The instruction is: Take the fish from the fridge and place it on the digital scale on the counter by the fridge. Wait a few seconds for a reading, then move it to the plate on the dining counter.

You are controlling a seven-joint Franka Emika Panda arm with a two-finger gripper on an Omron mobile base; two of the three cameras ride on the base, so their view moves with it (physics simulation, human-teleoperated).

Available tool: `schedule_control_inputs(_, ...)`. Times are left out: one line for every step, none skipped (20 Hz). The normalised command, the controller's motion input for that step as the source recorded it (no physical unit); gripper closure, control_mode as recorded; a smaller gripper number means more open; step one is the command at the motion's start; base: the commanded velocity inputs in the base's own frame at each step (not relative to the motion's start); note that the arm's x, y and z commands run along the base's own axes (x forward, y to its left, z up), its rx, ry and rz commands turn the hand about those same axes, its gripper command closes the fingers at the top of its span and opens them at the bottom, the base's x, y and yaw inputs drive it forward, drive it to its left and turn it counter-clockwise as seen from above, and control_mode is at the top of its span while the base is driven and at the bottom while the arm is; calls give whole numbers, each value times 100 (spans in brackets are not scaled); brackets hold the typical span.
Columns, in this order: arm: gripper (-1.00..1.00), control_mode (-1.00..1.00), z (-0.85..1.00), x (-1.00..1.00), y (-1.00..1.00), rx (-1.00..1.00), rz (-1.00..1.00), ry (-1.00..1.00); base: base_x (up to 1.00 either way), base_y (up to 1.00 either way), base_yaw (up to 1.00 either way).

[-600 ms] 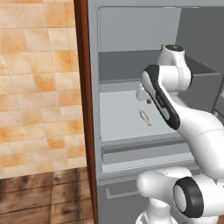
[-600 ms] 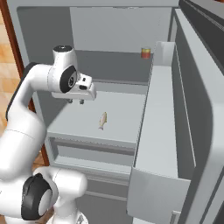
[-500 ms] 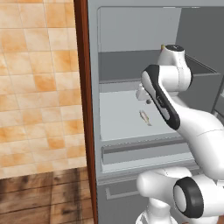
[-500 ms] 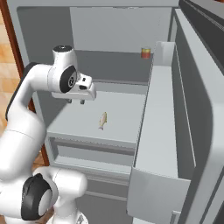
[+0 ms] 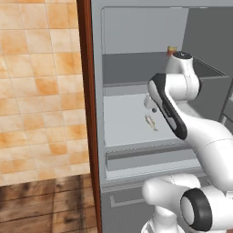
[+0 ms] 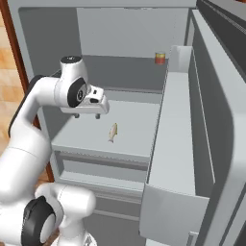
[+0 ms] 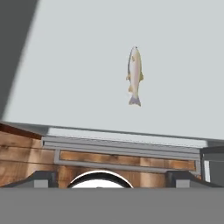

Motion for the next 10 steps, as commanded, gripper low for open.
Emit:
schedule_control_inputs(-100, -100, -44, 0, -16, -9, -1, -10, 0, 0, 0)
schedule_control_inputs(-100, -100, -46, 0, -21, -9, -1, -12, 0, 0, 0)
schedule_control_inputs(-100, -100, -46, 0, -21, -9, 0, -12, 0, 0, 0)
schedule_control_inputs(-100, -100, -49, 0, -16, -8, 0, -14, 0, 0, 0)
schedule_control_inputs(-100, -100, -49, 0, -14, -6, 0, -17, 0, 0, 0)
schedule_control_inputs(-100, -100, -49, 0, -9, -3, 0, -17, 0, 0, 0)
schedule_control_inputs(-100, -100, -48, 0, -3, -3, 0, -20, 0, 0, 0)
schedule_control_inputs(-100, -100, -48, 0, -3, -1, 0, -20, 0, 0, 0)
schedule_control_inputs(-100, -100, -48, 0, -4, 0, 0, -17, 0, 0, 0)
schedule_control_inputs(-100, -100, -48, 0, -3, 0, 0, -16, 0, 0, 0)
